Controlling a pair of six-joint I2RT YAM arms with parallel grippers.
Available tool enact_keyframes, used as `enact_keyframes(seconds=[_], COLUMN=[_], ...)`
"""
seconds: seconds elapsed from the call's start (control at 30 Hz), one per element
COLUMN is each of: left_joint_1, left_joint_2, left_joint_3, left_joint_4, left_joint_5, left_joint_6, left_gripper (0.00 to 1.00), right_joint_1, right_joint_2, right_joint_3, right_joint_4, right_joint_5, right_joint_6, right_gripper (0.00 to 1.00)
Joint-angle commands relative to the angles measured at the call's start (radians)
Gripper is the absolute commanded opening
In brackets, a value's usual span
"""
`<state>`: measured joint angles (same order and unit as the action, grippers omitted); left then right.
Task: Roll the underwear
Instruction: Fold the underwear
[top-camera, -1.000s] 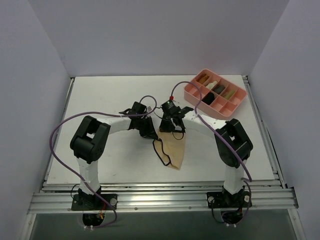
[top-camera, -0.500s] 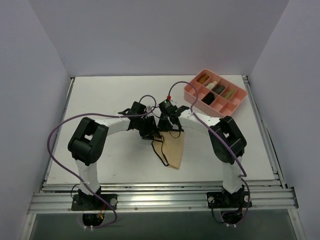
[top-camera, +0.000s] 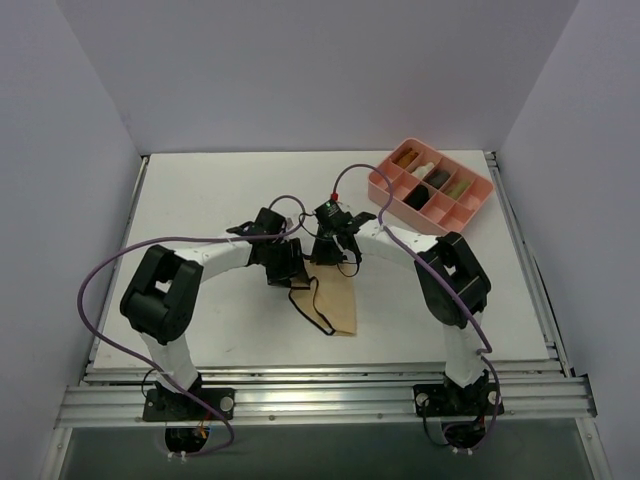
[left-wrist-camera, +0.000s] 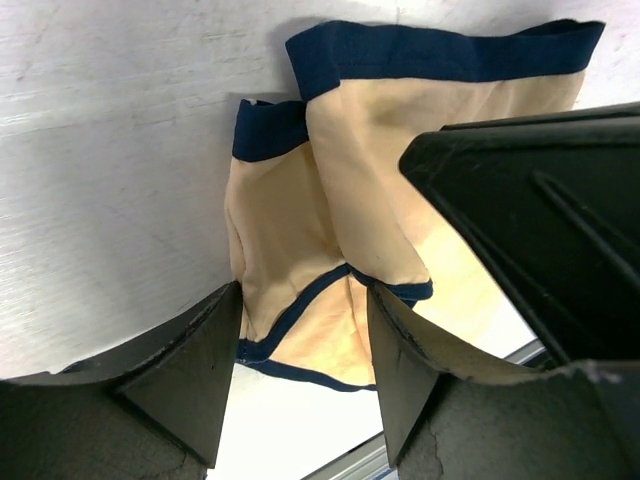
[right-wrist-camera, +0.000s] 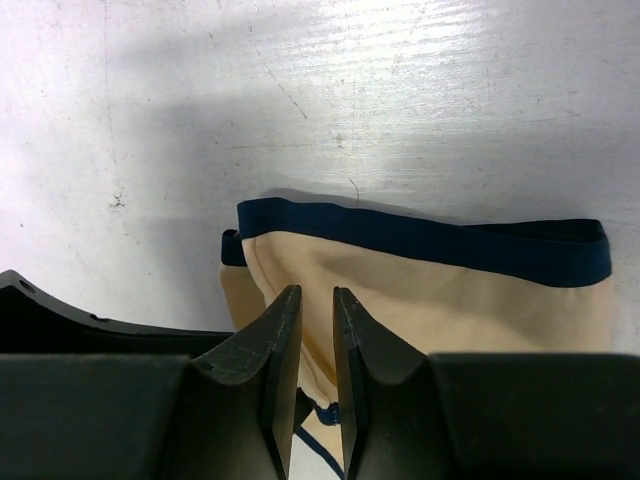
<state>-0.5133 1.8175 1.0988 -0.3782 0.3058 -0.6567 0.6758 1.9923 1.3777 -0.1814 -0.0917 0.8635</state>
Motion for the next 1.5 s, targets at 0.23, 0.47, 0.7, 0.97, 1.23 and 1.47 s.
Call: enact_keyframes(seconds=[0.23, 0.47, 0.7, 0.97, 1.23, 1.47], left_joint_1=[0.029, 0.029, 0.029, 0.032, 0.062, 0.075], left_joint_2=[-0.125, -0.155, -0.052, 0.037, 0.034, 0.036], left_joint_3=[0.024, 0.07, 0.104, 0.099, 0.049, 0.03], left_joint_4=[-0.131, -0.18, -0.146, -0.169, -0.103, -0.084], left_joint_5=[-0.112, -0.146, -0.105, -0.148, -0.067, -0.031], left_joint_6=[0.048, 0.02, 0.003, 0.022, 0.029, 0.051], left_gripper=[0.67, 0.71, 0.71, 0.66, 0.43, 0.12], right_joint_1=[0.002, 0.005, 0.004, 0.005, 0.019, 0.05], right_joint_2=[-0.069, -0.107, -0.151, -0.196, -0.257, -0.389], right_joint_3=[0.031, -0.025, -0.077, -0.166, -0.239, -0.37], right_joint_4=[-0.038, -0.04, -0.044, -0.023, -0.027, -0.047], right_joint_5=[0.012, 0.017, 0.024, 0.014, 0.006, -0.002], right_joint_6=[-0.012, -0.027, -0.037, -0.04, -0.057, -0.066], right_gripper=[0.1, 0.07, 0.05, 0.05, 0.05, 0.05])
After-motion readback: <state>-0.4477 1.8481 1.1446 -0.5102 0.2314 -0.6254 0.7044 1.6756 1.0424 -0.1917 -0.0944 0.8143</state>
